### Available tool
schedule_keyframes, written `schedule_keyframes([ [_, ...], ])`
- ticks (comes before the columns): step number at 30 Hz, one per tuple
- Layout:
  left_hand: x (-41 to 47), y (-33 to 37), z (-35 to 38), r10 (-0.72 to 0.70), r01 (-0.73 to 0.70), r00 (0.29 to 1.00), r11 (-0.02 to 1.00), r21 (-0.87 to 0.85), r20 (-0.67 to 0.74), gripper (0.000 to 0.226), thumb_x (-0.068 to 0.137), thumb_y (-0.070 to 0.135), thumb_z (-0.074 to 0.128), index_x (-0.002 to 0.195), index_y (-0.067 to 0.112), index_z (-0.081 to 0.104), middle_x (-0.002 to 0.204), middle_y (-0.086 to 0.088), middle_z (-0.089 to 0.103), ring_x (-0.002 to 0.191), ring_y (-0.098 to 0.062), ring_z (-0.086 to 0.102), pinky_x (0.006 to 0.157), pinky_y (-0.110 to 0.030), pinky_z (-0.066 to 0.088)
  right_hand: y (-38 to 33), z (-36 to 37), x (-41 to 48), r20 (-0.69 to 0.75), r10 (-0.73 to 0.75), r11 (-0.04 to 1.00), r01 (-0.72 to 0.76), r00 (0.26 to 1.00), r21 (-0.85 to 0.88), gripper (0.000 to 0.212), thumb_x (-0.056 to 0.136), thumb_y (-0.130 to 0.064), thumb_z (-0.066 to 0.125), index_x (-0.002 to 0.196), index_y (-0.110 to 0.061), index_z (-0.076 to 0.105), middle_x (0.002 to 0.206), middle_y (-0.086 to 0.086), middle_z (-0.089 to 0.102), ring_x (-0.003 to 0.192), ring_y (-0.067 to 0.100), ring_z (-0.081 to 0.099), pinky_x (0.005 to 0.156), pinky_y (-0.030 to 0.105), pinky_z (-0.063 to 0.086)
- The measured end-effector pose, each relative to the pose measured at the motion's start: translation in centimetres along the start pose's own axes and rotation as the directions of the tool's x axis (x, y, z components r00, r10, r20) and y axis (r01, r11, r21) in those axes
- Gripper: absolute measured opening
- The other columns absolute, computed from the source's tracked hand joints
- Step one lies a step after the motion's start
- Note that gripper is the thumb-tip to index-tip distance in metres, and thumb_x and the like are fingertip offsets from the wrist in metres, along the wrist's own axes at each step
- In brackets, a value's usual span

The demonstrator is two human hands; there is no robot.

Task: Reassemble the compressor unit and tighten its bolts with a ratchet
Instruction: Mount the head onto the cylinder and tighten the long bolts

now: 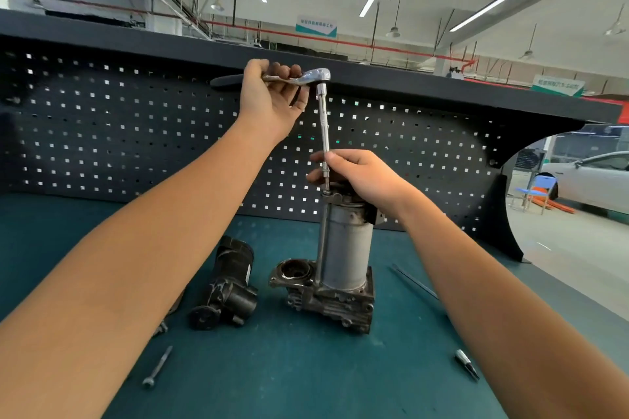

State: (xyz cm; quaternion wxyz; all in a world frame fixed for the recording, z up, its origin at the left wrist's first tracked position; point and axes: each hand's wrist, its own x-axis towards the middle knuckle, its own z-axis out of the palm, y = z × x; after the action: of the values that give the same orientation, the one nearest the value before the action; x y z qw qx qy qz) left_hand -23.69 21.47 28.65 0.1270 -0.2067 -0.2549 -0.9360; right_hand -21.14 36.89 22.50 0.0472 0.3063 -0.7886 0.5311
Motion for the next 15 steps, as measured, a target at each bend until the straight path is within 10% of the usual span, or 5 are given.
schedule_keyframes([
  [7,-1.6,-0.5,1.8,0.144,-0.166,0.985,0.941,0.296,0.097,0.02,0.096,0.022,0.04,0.079,0.013,0.049,0.073,-0.001,0.056,0.072,-0.012,0.06,0.069,-0.026,0.047,0.4,-0.4,-0.1,-0.032,-0.061,0.998,0.061,0.998,-0.002,0.02,0.096,-0.014,0.048,0.085,-0.011,0.065,0.068,-0.007,0.07,0.062,0.0,0.065,0.06,0.014,0.052],
  [12,-5.4,-1.3,4.6,0.274,-0.738,0.674,0.21,0.641,0.687,0.008,0.091,0.013,0.047,0.086,0.012,0.053,0.071,0.01,0.058,0.071,0.0,0.061,0.082,-0.021,0.05,0.4,0.2,0.6,-0.057,-0.091,0.994,0.088,0.994,-0.058,0.02,0.093,-0.017,0.055,0.077,-0.019,0.067,0.067,-0.008,0.07,0.074,0.01,0.068,0.081,0.032,0.055],
  [15,-5.8,-0.8,4.5,0.291,-0.705,0.707,0.229,0.671,0.644,0.01,0.095,0.017,0.046,0.087,0.017,0.052,0.074,0.01,0.059,0.078,-0.013,0.062,0.085,-0.023,0.046,0.3,0.5,0.9,-0.079,-0.103,0.991,0.096,0.992,-0.088,0.018,0.093,-0.02,0.056,0.078,-0.02,0.068,0.072,-0.006,0.071,0.078,0.011,0.067,0.083,0.032,0.055],
])
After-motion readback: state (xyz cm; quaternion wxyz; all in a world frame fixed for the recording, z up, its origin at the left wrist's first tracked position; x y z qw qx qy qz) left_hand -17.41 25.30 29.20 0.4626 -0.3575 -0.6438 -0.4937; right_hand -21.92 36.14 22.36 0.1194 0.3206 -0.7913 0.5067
